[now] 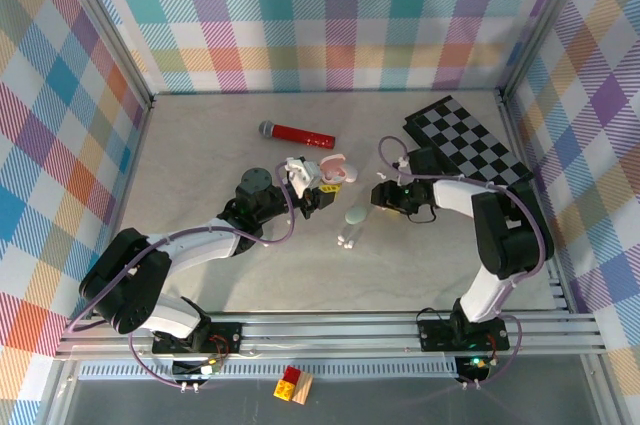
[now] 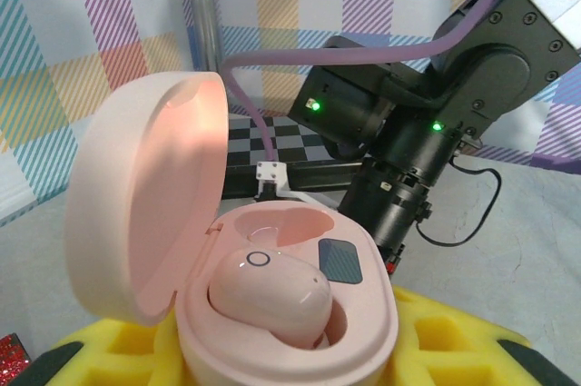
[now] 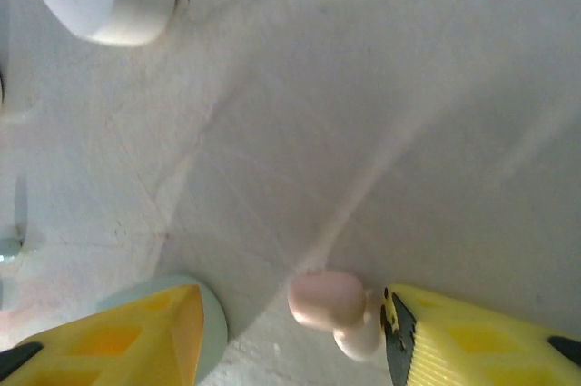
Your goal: Insert the wireless bluetooth earbuds into the charging case
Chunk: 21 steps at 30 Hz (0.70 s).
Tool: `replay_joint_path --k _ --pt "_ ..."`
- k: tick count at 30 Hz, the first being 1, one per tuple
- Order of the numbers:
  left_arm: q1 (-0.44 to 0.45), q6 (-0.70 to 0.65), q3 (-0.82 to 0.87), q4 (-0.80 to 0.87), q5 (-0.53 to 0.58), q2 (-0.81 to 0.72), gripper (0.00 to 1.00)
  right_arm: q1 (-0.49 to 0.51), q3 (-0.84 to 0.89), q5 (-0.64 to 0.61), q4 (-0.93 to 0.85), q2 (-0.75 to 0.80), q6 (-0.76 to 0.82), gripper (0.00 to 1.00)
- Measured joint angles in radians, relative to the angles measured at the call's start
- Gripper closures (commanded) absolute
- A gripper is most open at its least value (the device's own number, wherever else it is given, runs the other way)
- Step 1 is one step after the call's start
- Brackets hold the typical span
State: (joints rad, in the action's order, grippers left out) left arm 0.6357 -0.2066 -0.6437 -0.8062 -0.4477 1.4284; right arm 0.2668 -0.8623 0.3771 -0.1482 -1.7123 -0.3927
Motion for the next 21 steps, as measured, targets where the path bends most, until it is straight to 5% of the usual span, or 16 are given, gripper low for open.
replay_joint_path --k 13,21 --pt "0.000 0.000 0.000 0.001 -0.001 0.001 0.67 -0.006 0.117 0.048 0.053 0.107 -0.068 0.48" --pt "0.000 0.000 0.000 0.001 -0.005 0.001 0.67 -0.056 -0.010 0.054 0.040 0.019 -0.039 0.48"
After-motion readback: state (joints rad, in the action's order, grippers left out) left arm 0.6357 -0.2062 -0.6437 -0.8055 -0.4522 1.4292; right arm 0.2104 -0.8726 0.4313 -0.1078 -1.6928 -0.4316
